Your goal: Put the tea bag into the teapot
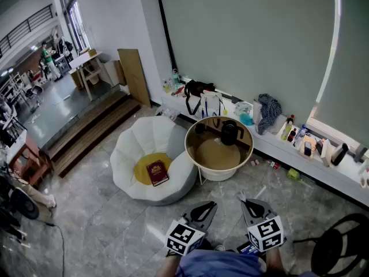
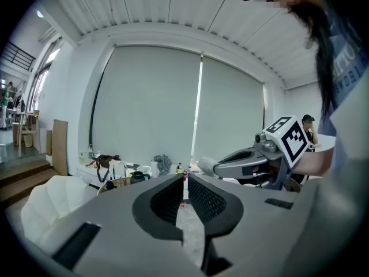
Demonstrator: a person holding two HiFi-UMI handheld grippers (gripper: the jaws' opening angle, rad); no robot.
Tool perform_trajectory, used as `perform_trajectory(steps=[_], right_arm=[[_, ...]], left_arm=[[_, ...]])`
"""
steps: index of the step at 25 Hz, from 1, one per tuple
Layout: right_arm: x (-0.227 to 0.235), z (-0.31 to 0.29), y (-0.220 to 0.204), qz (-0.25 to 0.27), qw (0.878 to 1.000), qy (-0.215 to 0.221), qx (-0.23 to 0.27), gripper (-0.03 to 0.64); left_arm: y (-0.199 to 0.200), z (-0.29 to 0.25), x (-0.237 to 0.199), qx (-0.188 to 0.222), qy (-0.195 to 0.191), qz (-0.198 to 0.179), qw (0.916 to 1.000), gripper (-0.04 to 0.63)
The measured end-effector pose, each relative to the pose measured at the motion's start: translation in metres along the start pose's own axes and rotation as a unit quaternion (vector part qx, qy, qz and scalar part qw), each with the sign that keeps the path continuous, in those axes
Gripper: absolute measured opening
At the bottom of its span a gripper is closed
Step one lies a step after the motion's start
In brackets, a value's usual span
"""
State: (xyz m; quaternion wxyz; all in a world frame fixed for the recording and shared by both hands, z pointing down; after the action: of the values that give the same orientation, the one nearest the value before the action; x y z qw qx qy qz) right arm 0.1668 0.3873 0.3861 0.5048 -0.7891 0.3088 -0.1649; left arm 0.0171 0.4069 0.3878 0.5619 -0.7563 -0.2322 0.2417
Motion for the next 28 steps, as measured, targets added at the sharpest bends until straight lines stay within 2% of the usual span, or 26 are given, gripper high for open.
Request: perform_trajectory(steps=[7, 18, 23, 28], right_arm=[[0.001, 0.007, -0.006, 0.017, 1.000, 0.003, -0.008, 0.018], [0.008, -0.001, -0.026, -0.011, 1.000, 0.007, -0.025, 0.018], [0.021, -0.018, -0.033, -0.027, 0.999, 0.005, -0.041, 0.018], [0.044, -0.049, -0.032, -0.039, 0.998, -0.003, -0.053, 0.018]], left_arm=[[-0.007, 0.002, 0.009, -0.011, 0.006, 0.005, 0.9999, 0.020], [-0.020, 0.004, 0.014, -0.045, 0.009, 0.004, 0.9990, 0.020], [-0.029, -0.010, 0.004, -0.052, -0.011, 0.006, 0.9986, 0.020], [-0.035, -0.040, -0.025, -0.067, -0.028, 0.013, 0.9973, 0.020]])
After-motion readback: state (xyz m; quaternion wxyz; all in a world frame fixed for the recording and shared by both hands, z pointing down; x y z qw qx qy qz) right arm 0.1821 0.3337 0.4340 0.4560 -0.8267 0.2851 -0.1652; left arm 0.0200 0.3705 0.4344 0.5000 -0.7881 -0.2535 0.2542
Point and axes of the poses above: the fingertips, and each gripper's own axes: z backward along the fingers, x to its right, y out of its top, the point moved 5 cm from there along z, backward along the fingers
